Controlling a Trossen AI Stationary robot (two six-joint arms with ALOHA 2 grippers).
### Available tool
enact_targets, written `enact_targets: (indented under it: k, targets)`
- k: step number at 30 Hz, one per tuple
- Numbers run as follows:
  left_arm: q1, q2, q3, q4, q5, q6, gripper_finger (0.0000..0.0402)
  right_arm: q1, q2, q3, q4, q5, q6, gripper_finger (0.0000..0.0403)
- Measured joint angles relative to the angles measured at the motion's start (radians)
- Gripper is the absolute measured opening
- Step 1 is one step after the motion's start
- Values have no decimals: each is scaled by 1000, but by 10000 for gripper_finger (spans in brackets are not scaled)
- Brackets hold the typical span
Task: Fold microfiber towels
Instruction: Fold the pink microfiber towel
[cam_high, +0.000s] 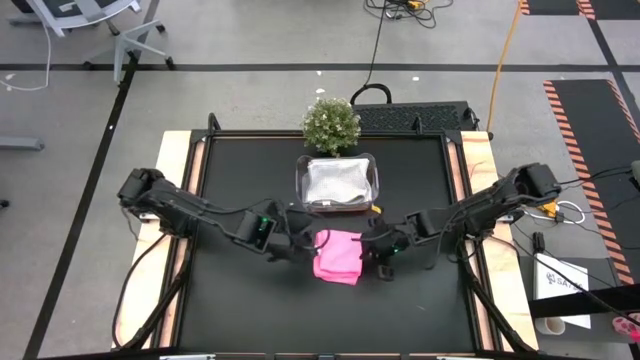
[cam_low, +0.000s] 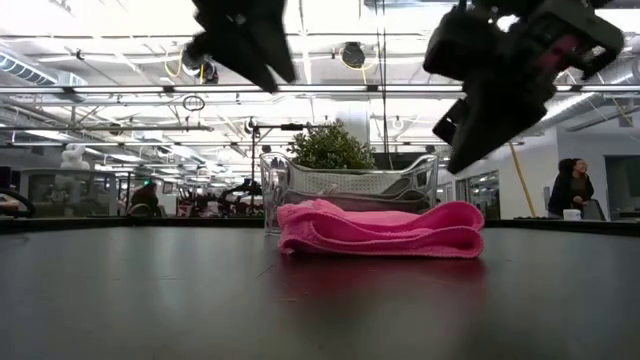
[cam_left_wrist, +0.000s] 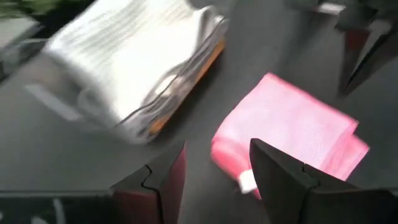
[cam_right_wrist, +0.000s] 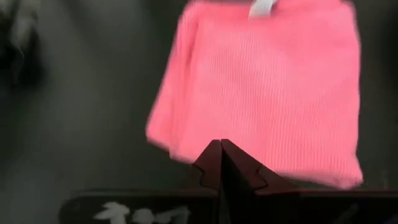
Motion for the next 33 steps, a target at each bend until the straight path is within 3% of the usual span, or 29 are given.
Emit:
enact_targets:
  k: [5, 12, 23, 26, 33]
  targets:
    - [27, 1, -141, 338, 45, 88, 181, 23, 42, -46, 150, 53, 65, 0]
    - [7, 30, -278, 641, 143, 95, 181, 33, 117, -45, 262, 76, 87, 0]
    - [-35, 237, -281, 871, 205, 26, 181, 28, 153, -41, 332, 100, 88, 0]
    - [-35, 268, -281, 858, 216, 22, 181, 28, 184, -40, 393, 102, 90, 0]
    - [-51, 342, -276, 838, 357, -76, 181, 46, 261, -43, 427, 79, 130, 0]
